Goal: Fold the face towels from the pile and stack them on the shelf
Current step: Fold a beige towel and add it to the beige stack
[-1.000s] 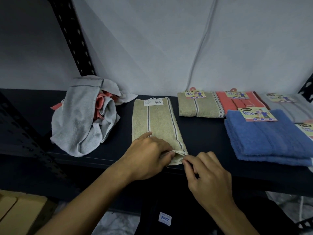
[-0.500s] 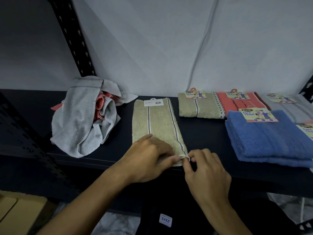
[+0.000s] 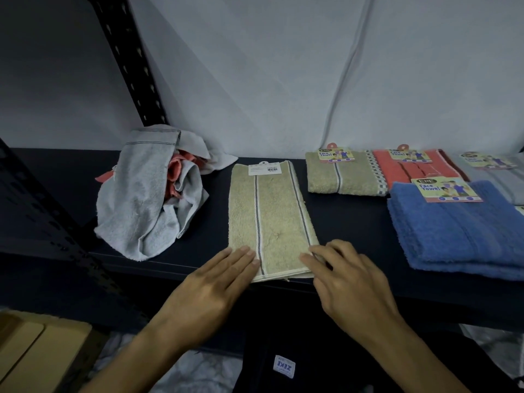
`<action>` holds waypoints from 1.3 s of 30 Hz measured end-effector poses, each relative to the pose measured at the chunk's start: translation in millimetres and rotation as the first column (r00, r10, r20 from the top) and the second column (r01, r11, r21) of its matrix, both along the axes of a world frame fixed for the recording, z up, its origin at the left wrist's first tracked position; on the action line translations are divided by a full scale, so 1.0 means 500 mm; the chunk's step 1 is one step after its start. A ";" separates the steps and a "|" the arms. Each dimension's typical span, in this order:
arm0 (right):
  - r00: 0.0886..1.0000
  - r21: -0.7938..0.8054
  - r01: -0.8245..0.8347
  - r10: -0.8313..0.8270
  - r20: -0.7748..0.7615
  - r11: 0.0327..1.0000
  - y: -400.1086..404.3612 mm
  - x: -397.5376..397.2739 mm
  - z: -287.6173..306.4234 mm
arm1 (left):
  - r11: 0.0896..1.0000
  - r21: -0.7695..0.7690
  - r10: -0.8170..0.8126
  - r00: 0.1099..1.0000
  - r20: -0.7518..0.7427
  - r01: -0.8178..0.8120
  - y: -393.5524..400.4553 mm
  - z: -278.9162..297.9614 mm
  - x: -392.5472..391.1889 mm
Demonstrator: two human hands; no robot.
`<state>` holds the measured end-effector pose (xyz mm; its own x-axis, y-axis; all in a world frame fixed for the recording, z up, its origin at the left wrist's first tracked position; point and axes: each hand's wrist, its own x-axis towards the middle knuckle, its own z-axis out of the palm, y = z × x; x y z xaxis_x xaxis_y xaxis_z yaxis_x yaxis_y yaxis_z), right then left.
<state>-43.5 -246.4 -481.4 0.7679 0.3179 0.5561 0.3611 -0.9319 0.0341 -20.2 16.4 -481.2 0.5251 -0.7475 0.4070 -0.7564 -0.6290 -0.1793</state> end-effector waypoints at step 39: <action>0.775 0.398 0.378 -0.051 -0.630 0.836 0.039 0.295 0.170 | 0.708 -0.233 0.373 0.634 -0.677 -0.666 -0.086 0.178 0.279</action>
<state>103.8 -226.8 -396.3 0.9969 -0.0770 0.0138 -0.0551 -0.8160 -0.5754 119.1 -26.7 -392.3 0.9907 -0.0897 0.1027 -0.1310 -0.8352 0.5342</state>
